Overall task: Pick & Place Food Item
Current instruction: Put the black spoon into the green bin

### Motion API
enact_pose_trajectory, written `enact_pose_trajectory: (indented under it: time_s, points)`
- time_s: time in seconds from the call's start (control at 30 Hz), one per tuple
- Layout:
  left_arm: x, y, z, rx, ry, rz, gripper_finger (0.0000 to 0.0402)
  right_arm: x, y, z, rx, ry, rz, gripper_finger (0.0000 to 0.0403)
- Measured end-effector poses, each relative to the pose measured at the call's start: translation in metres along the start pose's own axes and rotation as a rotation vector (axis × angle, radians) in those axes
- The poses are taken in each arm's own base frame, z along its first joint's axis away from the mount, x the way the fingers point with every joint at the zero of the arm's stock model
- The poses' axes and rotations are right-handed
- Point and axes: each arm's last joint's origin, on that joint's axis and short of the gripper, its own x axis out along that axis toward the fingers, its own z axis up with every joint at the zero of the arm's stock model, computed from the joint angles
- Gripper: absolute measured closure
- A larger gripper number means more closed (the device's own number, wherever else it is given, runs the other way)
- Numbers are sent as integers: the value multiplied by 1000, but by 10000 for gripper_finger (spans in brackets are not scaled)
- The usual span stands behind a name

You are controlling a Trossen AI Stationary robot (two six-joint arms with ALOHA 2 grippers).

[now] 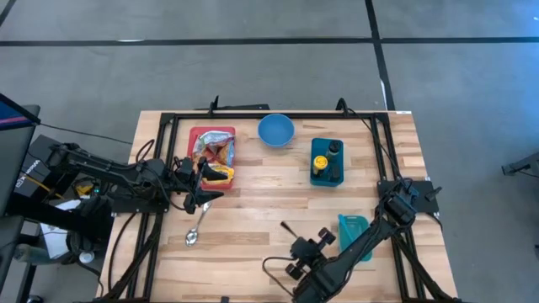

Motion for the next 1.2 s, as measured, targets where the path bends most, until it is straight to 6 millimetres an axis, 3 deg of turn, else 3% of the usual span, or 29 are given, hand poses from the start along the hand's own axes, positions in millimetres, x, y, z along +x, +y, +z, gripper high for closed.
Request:
enact_pose_trajectory:
  time_s: [0.27, 0.63, 0.93, 1.2]
  points:
    - [0, 0, 0, 0, 0, 0, 115, -12, -22, -2, 18, 9, -135, 403]
    - [0, 0, 0, 0, 0, 0, 115, -47, -53, -6, 71, -15, -68, 403]
    - [0, 0, 0, 0, 0, 0, 115, -45, -101, -27, 166, 19, -112, 403]
    - [0, 0, 0, 0, 0, 0, 115, -41, -135, -57, 294, 38, -20, 403]
